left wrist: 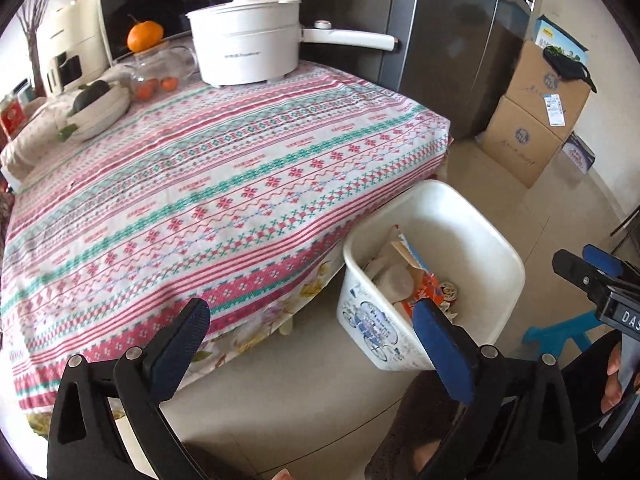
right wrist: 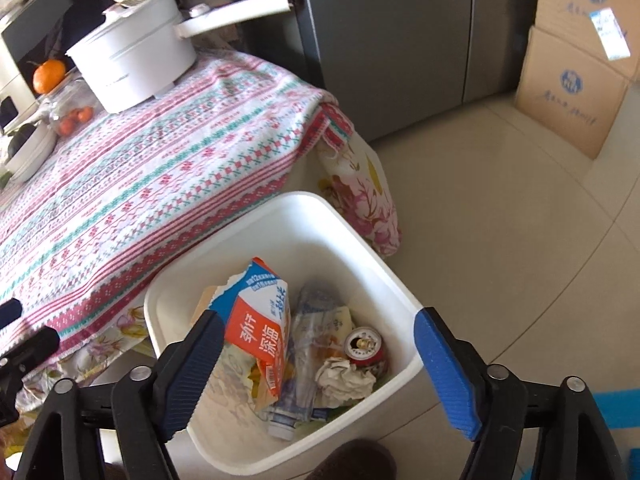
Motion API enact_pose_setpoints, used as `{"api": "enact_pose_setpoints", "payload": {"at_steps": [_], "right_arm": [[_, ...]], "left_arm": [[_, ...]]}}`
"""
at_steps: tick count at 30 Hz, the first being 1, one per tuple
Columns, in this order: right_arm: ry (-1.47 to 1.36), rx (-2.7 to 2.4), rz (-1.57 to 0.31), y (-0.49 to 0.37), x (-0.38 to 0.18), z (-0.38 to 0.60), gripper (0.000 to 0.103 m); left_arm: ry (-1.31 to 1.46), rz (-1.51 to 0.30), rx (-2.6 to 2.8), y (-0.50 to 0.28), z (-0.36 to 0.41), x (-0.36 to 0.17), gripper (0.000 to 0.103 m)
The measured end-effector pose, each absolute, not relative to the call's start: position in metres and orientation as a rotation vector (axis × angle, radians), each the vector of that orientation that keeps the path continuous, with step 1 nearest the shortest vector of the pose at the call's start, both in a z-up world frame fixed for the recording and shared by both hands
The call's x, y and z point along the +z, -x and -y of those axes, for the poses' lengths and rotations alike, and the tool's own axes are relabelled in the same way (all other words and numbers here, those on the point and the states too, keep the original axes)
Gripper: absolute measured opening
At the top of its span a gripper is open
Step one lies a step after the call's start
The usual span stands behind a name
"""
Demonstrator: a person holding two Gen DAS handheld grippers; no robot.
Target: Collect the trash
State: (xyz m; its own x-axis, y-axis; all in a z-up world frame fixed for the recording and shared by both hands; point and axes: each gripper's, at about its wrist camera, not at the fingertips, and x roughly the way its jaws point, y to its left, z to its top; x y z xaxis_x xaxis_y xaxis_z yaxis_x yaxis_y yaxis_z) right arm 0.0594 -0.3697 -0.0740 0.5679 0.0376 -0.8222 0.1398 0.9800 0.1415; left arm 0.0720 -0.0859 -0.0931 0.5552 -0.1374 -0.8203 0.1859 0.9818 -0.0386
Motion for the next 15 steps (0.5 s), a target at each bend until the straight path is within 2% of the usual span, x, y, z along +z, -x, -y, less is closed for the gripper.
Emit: {"api": "enact_pose_setpoints", "payload": {"at_steps": [5,6,15], "right_arm": [[-0.126,-0.07,-0.919,-0.033,-0.065,0.342,0.097],[-0.107,-0.076,-0.914,-0.027,-0.062,0.335,0.103],[-0.037,-0.071,-0.741,0.028,-0.016,0.29,0.103]], "left_arm": [[-0.071,-0.931,-0.148,-0.045,0.078,-0.076,0.102],[-0.085,-0.921,-0.149,-0.038,0.079,-0.071,0.102],[-0.054,-0.812,-0.111,0.008,0.066,-0.029,0.103]]}}
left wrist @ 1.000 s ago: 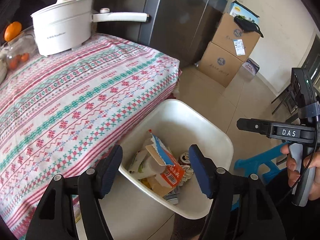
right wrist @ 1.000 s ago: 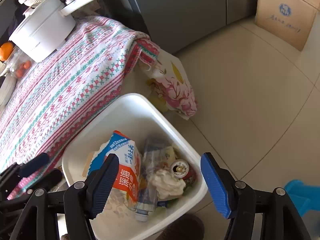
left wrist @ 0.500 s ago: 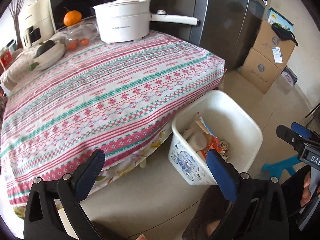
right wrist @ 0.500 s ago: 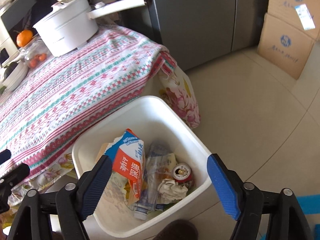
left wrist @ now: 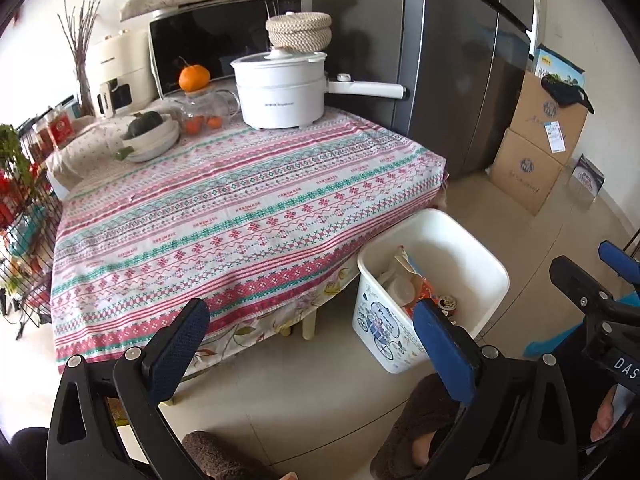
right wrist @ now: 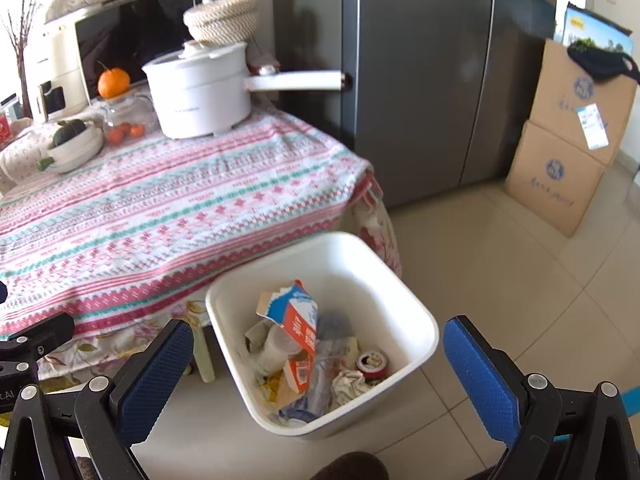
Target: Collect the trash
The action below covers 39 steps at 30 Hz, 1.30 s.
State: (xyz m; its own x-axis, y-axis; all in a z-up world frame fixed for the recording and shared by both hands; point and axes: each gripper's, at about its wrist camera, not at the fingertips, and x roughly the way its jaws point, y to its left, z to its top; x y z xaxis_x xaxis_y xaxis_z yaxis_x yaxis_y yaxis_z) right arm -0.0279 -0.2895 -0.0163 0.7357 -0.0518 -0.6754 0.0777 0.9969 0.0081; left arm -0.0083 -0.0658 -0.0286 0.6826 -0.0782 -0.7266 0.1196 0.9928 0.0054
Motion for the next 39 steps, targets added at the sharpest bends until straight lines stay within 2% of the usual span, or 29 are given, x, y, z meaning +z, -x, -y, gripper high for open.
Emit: {"api": "enact_pose_setpoints", "payload": {"at_steps": [10,39], "right_arm": [[0.007,-0.08,-0.675,0.042,0.005,0.268,0.103],[0.001,-0.092,-0.686,0.043,0.001,0.271,0.103]], "left_arm": [[-0.058,-0.755,-0.117,0.021,0.066,-0.012,0.103],[-0.042,-0.767,-0.125,0.023,0.066,-0.012,0.103]]}}
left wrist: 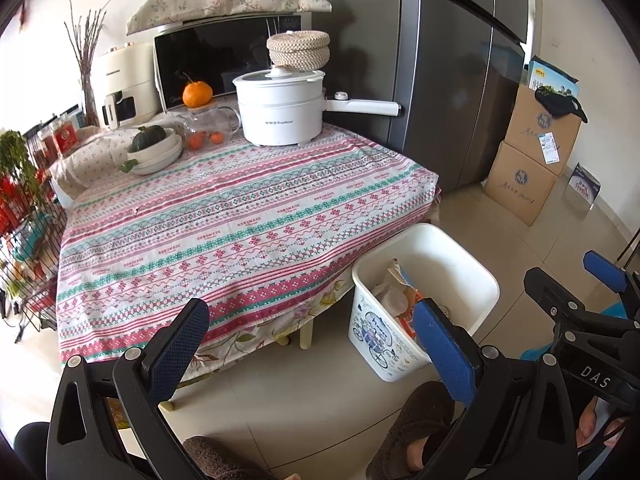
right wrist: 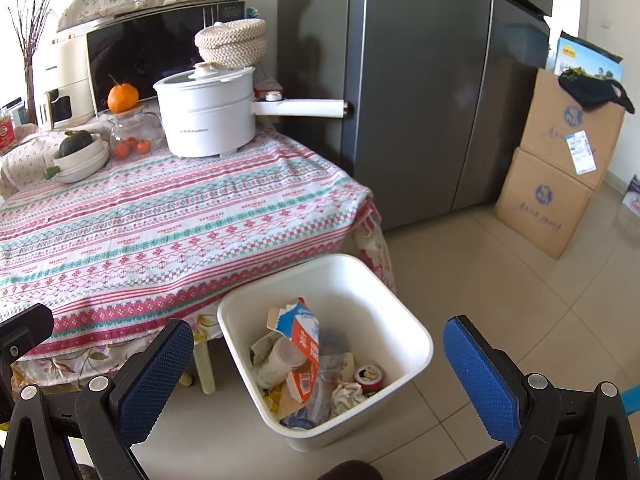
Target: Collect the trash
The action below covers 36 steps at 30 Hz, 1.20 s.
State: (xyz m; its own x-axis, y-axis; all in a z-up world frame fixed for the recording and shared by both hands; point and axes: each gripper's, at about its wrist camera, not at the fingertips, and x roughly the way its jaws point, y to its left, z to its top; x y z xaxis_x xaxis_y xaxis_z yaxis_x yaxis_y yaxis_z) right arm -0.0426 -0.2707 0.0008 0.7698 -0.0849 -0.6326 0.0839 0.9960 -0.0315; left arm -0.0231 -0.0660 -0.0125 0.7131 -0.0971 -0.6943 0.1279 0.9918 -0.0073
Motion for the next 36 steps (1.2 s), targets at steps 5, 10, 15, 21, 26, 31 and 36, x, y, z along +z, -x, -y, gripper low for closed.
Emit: {"api": "enact_pose_setpoints", "payload": {"at_steps": [5,10,15,21,26,31,36], "right_arm": [[-0.001,-0.094,-0.685,0.0429,0.0009,0.2714,0.103],[-0.001,-0.098,-0.683,0.0434,0.0016,0.2715,0.103],[-0.007,-0.104,-0.683,0.0445,0.0025,0.2729,0.103],[-0.008,-0.104,-0.683,0.0449,0.0026,0.2728,0.103],[-0.013,-0.107,-0.684,0.0455,0.0022,0.2743,0.103],[-0.013,-0.108,-0.683,0.0455,0.0022,0.2744,0.103],[-0.013,-0.108,-0.683,0.045,0.0021,0.2751,0.103]], "left_arm": [[-0.038,-0.771,-0.127,0.0227,0.0659,-0.0136,0.103],[-0.037,-0.773,-0.128,0.0232,0.0666,-0.0143,0.103],[-0.037,-0.774,-0.128,0.0234,0.066,-0.0145,0.103],[-0.034,-0.778,-0.129,0.0231,0.066,-0.0153,0.103],[-0.035,-0.779,-0.129,0.0241,0.0668,-0.016,0.103],[-0.034,-0.779,-0.13,0.024,0.0668,-0.016,0.103],[-0.033,-0.783,-0.131,0.0245,0.0682,-0.0165,0.103]]}}
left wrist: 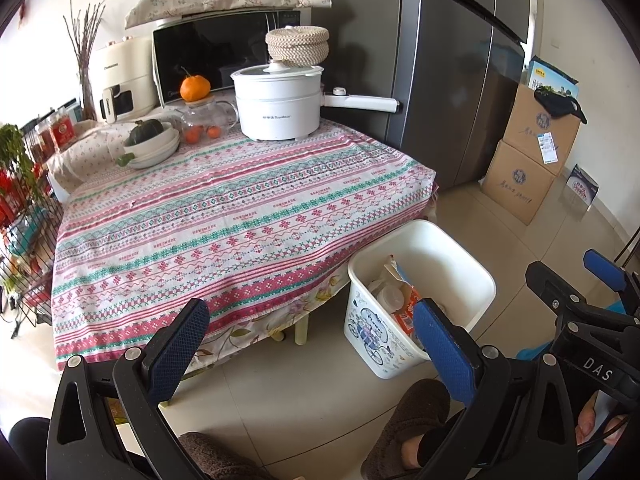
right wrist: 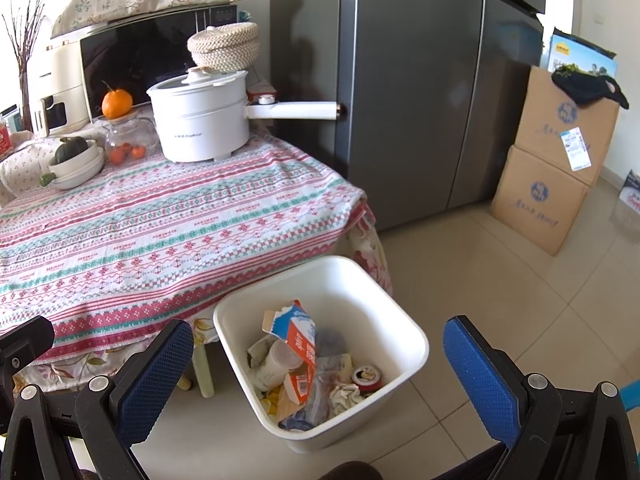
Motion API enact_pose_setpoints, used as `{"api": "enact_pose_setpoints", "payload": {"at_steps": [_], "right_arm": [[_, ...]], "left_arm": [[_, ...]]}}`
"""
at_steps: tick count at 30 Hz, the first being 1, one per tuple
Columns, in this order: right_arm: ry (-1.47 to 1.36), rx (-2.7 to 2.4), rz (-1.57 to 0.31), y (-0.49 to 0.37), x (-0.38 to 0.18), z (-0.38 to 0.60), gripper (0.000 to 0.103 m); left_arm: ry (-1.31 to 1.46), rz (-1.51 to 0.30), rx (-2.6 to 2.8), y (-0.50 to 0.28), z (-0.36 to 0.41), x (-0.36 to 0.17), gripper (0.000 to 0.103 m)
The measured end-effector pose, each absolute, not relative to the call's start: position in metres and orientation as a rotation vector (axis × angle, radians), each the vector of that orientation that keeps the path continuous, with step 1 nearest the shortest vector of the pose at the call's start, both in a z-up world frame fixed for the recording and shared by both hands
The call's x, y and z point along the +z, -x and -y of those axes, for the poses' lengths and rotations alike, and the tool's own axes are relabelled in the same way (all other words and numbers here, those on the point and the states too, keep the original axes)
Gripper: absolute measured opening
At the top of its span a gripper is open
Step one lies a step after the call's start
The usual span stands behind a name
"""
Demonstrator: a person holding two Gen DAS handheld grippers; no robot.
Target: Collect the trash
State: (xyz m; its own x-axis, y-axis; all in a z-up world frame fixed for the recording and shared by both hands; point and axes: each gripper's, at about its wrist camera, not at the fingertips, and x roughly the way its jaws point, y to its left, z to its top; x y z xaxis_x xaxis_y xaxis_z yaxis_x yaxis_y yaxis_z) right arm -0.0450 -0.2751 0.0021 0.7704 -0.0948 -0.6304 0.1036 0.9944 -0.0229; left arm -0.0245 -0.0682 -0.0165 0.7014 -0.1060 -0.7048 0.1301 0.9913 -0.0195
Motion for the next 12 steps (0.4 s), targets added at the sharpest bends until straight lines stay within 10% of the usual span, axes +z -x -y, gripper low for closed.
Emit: {"api": "enact_pose_setpoints", "payload": {"at_steps": [12], "right_arm": [[-0.012,-0.111,-0.687,0.0442,0.0026,0.2753,0.103]], "left_arm": [[0.024,-0.821,-0.166,0.0157,0.0617,-0.0228,0.103]]}}
